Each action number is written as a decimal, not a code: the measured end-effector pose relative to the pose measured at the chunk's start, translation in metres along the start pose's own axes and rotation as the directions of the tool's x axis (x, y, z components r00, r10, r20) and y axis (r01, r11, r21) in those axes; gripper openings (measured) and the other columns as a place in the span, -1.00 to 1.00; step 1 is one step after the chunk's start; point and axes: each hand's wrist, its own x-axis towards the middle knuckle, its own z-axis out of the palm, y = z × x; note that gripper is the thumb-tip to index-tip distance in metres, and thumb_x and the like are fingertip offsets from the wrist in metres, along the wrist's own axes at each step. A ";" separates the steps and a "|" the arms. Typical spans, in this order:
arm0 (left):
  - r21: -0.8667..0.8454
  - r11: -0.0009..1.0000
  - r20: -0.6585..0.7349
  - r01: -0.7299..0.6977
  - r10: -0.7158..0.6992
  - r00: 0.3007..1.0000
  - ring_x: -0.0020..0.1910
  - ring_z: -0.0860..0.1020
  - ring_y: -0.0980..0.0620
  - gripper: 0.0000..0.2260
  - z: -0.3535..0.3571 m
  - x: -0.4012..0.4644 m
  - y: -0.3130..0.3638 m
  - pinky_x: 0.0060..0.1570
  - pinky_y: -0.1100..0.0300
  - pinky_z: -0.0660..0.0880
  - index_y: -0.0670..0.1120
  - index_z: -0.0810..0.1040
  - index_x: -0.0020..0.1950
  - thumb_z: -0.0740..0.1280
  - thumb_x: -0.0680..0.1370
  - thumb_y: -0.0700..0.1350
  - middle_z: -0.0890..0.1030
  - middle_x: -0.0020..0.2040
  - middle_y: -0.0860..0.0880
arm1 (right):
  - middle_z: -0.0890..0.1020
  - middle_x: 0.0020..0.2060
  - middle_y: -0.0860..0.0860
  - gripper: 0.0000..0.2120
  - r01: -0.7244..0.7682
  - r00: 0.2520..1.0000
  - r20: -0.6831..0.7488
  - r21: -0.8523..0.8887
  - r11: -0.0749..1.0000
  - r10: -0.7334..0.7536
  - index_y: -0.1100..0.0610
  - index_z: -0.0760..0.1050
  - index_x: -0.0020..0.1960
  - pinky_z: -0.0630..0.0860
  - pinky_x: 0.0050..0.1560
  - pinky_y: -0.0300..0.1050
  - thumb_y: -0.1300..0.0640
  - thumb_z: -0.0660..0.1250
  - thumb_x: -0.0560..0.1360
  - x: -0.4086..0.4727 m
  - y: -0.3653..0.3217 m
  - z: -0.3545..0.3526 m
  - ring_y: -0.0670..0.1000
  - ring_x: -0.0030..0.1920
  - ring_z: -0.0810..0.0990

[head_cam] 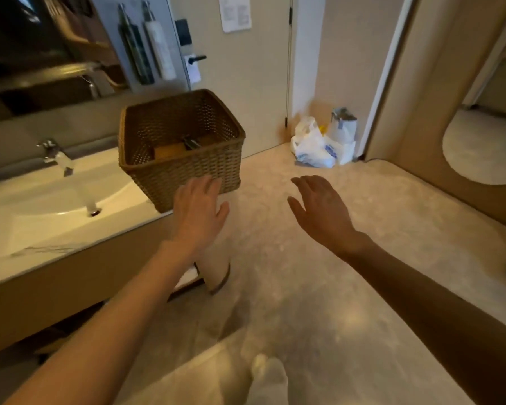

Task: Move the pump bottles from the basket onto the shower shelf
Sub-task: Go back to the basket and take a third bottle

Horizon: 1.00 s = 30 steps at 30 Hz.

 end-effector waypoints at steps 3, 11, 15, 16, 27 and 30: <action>0.004 0.999 -0.104 0.049 -0.048 0.993 0.38 0.30 -0.16 -0.59 -0.001 0.058 -0.027 0.37 -0.08 0.19 -0.12 0.37 0.38 0.20 0.57 0.01 0.42 0.37 -0.15 | 0.40 0.40 0.10 -0.55 0.088 0.996 -0.011 -0.012 0.996 -0.088 0.11 0.29 0.44 0.26 0.43 0.07 -0.03 0.14 0.60 0.077 -0.005 0.008 0.13 0.43 0.29; -0.063 0.969 -0.140 0.238 -0.244 0.960 0.41 0.26 -0.13 -0.57 0.022 0.179 -0.078 0.43 -0.08 0.15 -0.11 0.35 0.41 0.20 0.58 0.01 0.37 0.41 -0.13 | 0.39 0.41 0.08 -0.57 0.229 0.973 0.004 0.127 0.965 -0.231 0.10 0.29 0.42 0.25 0.43 0.08 -0.03 0.11 0.61 0.243 -0.025 0.035 0.10 0.44 0.27; -0.038 0.955 -0.130 0.294 -0.296 0.946 0.42 0.26 -0.13 -0.55 0.044 0.219 -0.103 0.42 -0.09 0.14 -0.10 0.34 0.41 0.22 0.57 0.03 0.37 0.41 -0.14 | 0.44 0.34 0.10 -0.59 0.322 0.945 -0.007 0.205 0.924 -0.328 0.15 0.31 0.39 0.30 0.37 0.03 0.01 0.12 0.60 0.308 -0.032 0.058 0.11 0.36 0.34; -0.023 0.946 -0.121 0.322 -0.322 0.939 0.42 0.26 -0.14 -0.55 0.050 0.229 -0.111 0.42 -0.10 0.15 -0.10 0.34 0.42 0.22 0.56 0.04 0.37 0.41 -0.14 | 0.44 0.35 0.10 -0.58 0.349 0.934 -0.006 0.219 0.911 -0.357 0.15 0.30 0.40 0.29 0.37 0.04 0.01 0.13 0.60 0.326 -0.033 0.065 0.11 0.37 0.33; 0.098 0.763 0.020 0.639 -0.643 0.765 0.40 0.29 -0.08 -0.51 0.113 0.311 -0.166 0.38 -0.03 0.20 -0.04 0.30 0.44 0.22 0.55 0.10 0.36 0.42 -0.08 | 0.37 0.40 0.07 -0.51 0.591 0.753 0.108 0.322 0.740 -0.649 0.12 0.17 0.48 0.29 0.40 0.04 -0.01 0.12 0.60 0.483 -0.060 0.150 0.09 0.44 0.24; 0.131 0.696 0.041 0.706 -0.715 0.698 0.43 0.25 -0.08 -0.49 0.122 0.312 -0.175 0.40 -0.04 0.17 -0.03 0.26 0.45 0.21 0.55 0.11 0.33 0.44 -0.09 | 0.32 0.43 0.11 -0.44 0.584 0.729 0.184 0.338 0.738 -0.660 0.13 0.08 0.50 0.35 0.35 0.06 -0.02 0.14 0.58 0.505 -0.079 0.171 0.12 0.43 0.24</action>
